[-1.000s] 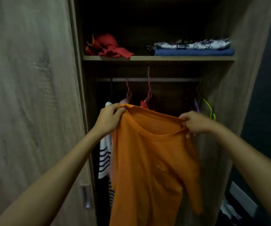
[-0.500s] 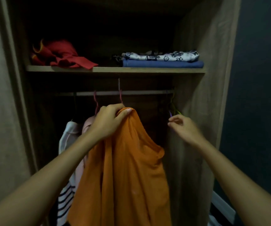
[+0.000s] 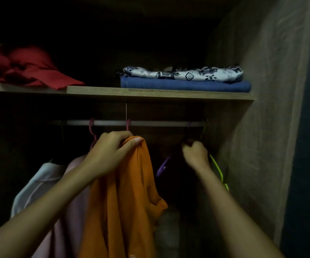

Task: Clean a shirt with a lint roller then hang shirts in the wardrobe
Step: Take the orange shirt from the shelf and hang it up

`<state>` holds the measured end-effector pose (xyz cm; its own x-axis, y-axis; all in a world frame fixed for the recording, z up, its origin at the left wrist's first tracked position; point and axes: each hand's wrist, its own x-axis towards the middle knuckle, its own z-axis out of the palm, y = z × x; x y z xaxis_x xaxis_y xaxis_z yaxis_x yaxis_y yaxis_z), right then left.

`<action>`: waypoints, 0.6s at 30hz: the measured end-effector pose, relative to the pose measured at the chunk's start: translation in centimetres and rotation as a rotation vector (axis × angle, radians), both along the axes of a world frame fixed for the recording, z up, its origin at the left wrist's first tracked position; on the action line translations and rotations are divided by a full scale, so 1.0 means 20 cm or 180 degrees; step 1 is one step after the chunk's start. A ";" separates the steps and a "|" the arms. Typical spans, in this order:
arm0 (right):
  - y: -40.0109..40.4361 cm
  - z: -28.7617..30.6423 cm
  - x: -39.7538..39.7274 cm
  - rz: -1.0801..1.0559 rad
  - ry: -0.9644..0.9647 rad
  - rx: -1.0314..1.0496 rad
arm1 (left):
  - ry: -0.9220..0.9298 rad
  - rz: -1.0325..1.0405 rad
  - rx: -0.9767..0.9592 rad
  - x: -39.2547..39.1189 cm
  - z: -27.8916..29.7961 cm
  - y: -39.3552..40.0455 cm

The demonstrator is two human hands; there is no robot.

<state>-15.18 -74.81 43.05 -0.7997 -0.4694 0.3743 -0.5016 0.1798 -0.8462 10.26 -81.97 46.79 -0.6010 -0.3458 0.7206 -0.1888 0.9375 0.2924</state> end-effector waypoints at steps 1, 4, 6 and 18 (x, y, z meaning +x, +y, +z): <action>-0.03 0.00 -0.05 -0.0038 -0.0072 -0.0030 | -0.0011 0.0021 0.0016 -0.01 0.00 -0.01; -0.14 -0.01 -0.18 0.0308 -0.0260 -0.0033 | 0.0008 0.0127 0.0036 -0.04 -0.01 -0.05; -0.19 -0.02 -0.20 0.0566 -0.0590 -0.0198 | 0.0038 0.0169 0.0073 -0.05 -0.01 -0.07; -0.18 0.12 0.03 0.1208 -0.0578 -0.0844 | 0.0181 0.0566 -0.0035 0.02 -0.01 -0.15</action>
<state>-14.49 -78.36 45.47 -0.6542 -0.6477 0.3906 -0.3302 -0.2201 -0.9179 10.68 -84.87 46.50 -0.4891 -0.4348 0.7561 -0.3353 0.8940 0.2972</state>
